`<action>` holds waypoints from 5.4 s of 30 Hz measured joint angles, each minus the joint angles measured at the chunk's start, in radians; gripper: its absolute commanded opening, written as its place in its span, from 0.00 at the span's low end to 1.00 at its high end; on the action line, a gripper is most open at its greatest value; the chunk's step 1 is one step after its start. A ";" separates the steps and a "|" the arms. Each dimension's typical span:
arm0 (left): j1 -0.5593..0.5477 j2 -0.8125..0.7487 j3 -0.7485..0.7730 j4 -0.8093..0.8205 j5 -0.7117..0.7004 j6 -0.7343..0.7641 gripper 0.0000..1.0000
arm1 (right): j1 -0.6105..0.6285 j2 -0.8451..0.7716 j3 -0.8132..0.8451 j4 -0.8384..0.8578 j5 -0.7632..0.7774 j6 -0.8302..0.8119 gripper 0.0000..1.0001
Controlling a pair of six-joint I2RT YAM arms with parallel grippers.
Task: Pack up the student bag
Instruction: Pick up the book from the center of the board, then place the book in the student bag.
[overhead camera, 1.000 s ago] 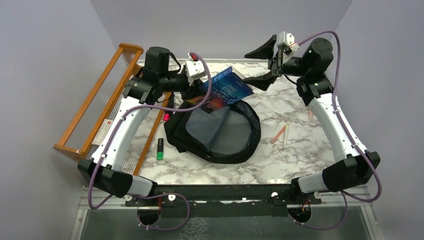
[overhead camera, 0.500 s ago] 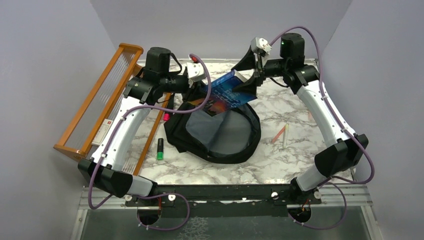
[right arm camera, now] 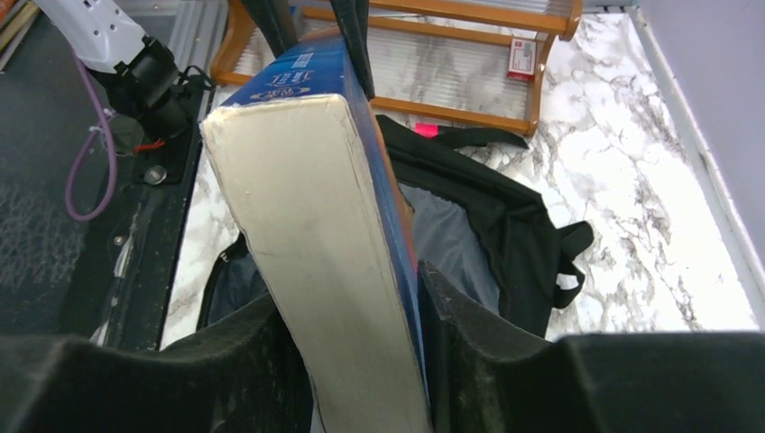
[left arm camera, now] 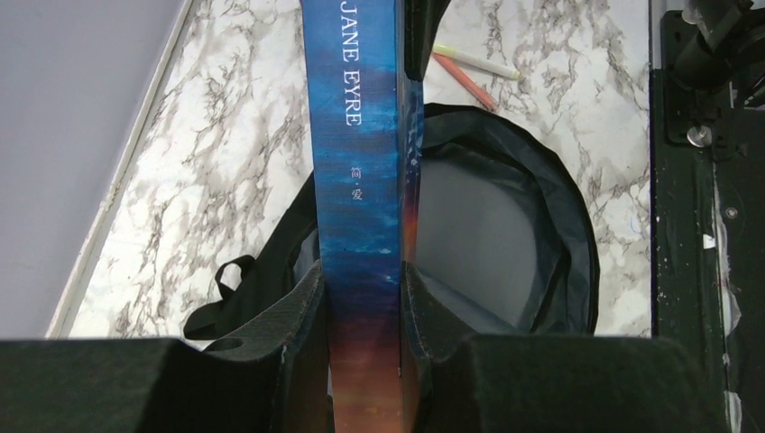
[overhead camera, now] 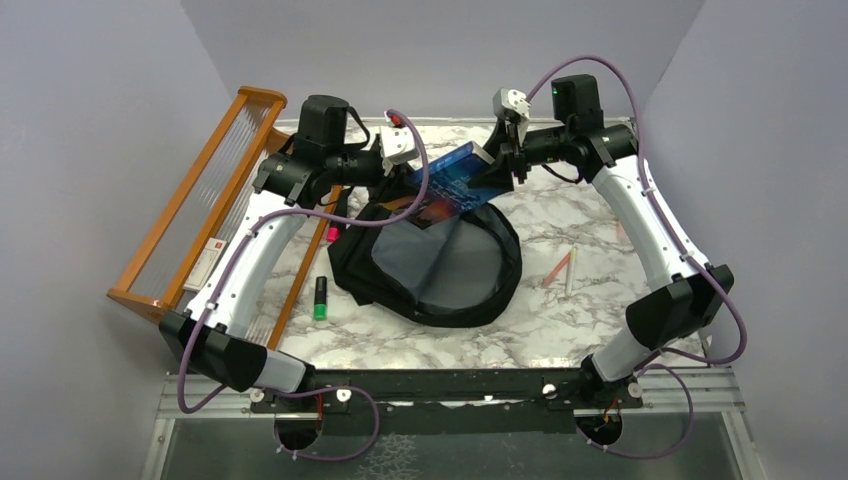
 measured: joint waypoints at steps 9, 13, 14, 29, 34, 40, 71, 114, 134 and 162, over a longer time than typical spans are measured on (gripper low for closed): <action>-0.006 0.000 -0.013 0.060 -0.049 -0.036 0.68 | 0.000 -0.016 -0.047 0.058 -0.017 0.034 0.00; -0.016 -0.008 -0.036 0.181 -0.110 -0.114 0.99 | 0.000 -0.057 -0.182 0.206 0.093 0.192 0.00; -0.017 -0.015 -0.051 0.223 -0.153 -0.148 0.99 | 0.002 -0.063 -0.211 0.247 0.131 0.236 0.00; -0.080 0.008 -0.162 0.435 -0.659 -0.485 0.93 | 0.000 -0.135 -0.314 0.491 1.012 0.795 0.00; -0.180 0.104 -0.149 0.347 -0.824 -0.504 0.93 | -0.003 -0.192 -0.360 0.490 1.187 0.890 0.01; -0.375 0.175 -0.180 0.239 -1.000 -0.504 0.93 | -0.006 -0.200 -0.369 0.486 1.283 0.938 0.01; -0.570 0.444 -0.245 0.125 -1.363 -0.445 0.35 | -0.016 -0.267 -0.438 0.484 1.366 1.000 0.00; -0.521 0.474 -0.181 0.056 -1.303 -0.520 0.40 | -0.016 -0.462 -0.541 0.366 1.449 1.250 0.01; -0.373 0.472 -0.091 0.060 -1.213 -0.573 0.00 | -0.016 -0.494 -0.596 0.366 1.399 1.286 0.01; -0.254 0.428 0.000 0.175 -1.028 -0.656 0.00 | -0.023 -0.308 -0.793 0.503 0.830 1.639 0.00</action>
